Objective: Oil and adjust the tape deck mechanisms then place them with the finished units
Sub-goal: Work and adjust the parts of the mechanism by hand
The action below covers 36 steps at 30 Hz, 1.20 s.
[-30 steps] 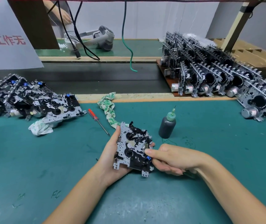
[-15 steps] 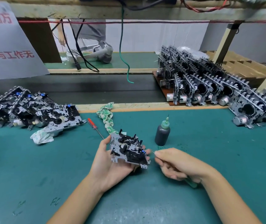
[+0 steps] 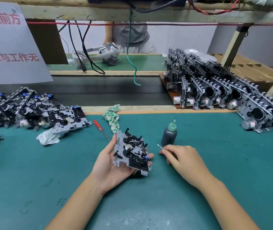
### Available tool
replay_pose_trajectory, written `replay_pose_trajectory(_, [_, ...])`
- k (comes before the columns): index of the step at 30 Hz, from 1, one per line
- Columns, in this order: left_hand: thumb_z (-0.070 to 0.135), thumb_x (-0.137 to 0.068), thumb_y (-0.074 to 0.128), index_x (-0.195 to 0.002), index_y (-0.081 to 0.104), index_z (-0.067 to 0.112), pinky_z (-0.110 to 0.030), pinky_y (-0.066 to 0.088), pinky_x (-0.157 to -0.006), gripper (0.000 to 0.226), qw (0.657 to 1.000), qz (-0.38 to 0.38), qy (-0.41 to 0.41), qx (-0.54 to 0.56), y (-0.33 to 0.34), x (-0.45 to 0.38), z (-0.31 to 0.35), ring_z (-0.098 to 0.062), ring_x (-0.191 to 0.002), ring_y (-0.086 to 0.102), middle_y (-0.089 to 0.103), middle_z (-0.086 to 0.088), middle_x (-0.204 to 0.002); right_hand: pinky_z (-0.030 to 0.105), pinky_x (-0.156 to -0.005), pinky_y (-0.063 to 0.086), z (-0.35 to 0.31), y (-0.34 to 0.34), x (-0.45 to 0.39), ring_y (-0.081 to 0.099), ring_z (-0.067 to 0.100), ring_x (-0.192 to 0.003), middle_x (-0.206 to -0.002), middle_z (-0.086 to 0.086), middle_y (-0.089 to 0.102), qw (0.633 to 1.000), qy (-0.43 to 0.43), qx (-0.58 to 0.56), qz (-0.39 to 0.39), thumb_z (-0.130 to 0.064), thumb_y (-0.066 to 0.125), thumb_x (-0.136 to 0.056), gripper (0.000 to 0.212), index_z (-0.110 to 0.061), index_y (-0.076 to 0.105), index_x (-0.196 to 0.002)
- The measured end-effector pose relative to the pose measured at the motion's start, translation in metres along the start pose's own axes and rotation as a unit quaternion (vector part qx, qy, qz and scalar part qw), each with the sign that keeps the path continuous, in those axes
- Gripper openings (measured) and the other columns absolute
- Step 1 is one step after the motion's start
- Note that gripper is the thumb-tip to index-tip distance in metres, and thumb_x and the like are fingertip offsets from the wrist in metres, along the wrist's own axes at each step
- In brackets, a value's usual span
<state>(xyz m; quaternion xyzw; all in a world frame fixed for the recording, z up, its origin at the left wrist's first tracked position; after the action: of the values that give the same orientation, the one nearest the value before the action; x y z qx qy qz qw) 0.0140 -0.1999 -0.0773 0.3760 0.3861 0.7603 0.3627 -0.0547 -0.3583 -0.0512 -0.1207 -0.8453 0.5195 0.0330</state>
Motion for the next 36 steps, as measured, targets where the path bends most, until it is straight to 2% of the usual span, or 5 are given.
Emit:
replay_pose_trajectory(6, [0.046,-0.077,0.060,-0.110,0.072,0.008,-0.050,0.046,-0.098,0.051,0.978,0.039,-0.090,-0.187,-0.007,0.014,0.005,-0.036,-0.112,0.061,0.061,-0.018,-0.125,0.030,-0.085,0.048,-0.034,-0.002,0.008,0.054,0.015,-0.106,-0.113,-0.004,0.060,0.967,-0.206,0.150,-0.001,-0.066,0.056,-0.077,0.080,-0.020,0.043,-0.141])
replay_pose_trajectory(15, [0.073,-0.068,0.048,-0.075,0.078,0.007,-0.030,0.056,-0.070,0.072,0.934,0.128,-0.082,-0.324,-0.005,0.017,0.024,-0.024,-0.086,0.071,0.074,-0.014,-0.091,0.029,-0.072,0.052,-0.039,-0.004,0.031,0.060,0.019,-0.069,-0.068,-0.003,0.059,0.922,-0.272,0.223,0.159,-0.070,0.045,-0.076,0.059,-0.013,0.062,-0.071])
replay_pose_trajectory(17, [0.081,-0.065,0.039,-0.083,0.078,0.013,-0.030,0.054,-0.070,0.080,0.860,0.194,0.010,-0.471,-0.006,0.025,0.036,-0.017,-0.077,0.071,0.075,-0.005,-0.080,0.030,-0.074,0.052,-0.034,-0.004,0.031,0.060,0.021,-0.069,-0.069,-0.002,0.059,0.926,-0.255,0.227,0.161,-0.069,0.044,-0.078,0.060,-0.013,0.062,-0.070])
replay_pose_trajectory(22, [0.098,-0.054,-0.003,-0.074,0.050,0.029,-0.030,0.034,-0.058,0.089,0.356,0.324,0.137,-0.866,0.004,0.063,0.035,-0.019,-0.070,0.057,0.060,0.008,-0.068,0.028,-0.071,0.037,-0.026,-0.006,0.030,0.054,0.022,-0.065,-0.066,-0.002,0.054,0.944,-0.203,0.173,0.193,-0.065,0.045,-0.082,0.055,-0.013,0.055,-0.065])
replay_pose_trajectory(36, [0.081,-0.056,0.041,-0.046,0.061,0.026,-0.019,0.022,-0.039,0.060,0.301,0.253,0.285,-0.874,0.016,0.046,0.011,-0.020,-0.031,0.050,0.045,-0.001,-0.032,0.026,-0.069,0.035,-0.016,0.003,0.028,0.052,0.022,-0.061,-0.065,-0.001,0.054,0.947,-0.196,0.151,0.204,-0.056,0.051,-0.082,0.049,-0.011,0.057,-0.064])
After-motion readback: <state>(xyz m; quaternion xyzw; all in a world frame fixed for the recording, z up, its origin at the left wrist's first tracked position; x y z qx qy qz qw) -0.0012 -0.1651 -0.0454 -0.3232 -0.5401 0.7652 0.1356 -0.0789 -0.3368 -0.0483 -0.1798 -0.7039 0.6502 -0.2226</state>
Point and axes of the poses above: each hand's wrist, its own x-axis away from the middle knuckle, its own y-axis out of the palm, z = x × y, the point moved 6 cm from there along -x, towards the middle knuckle
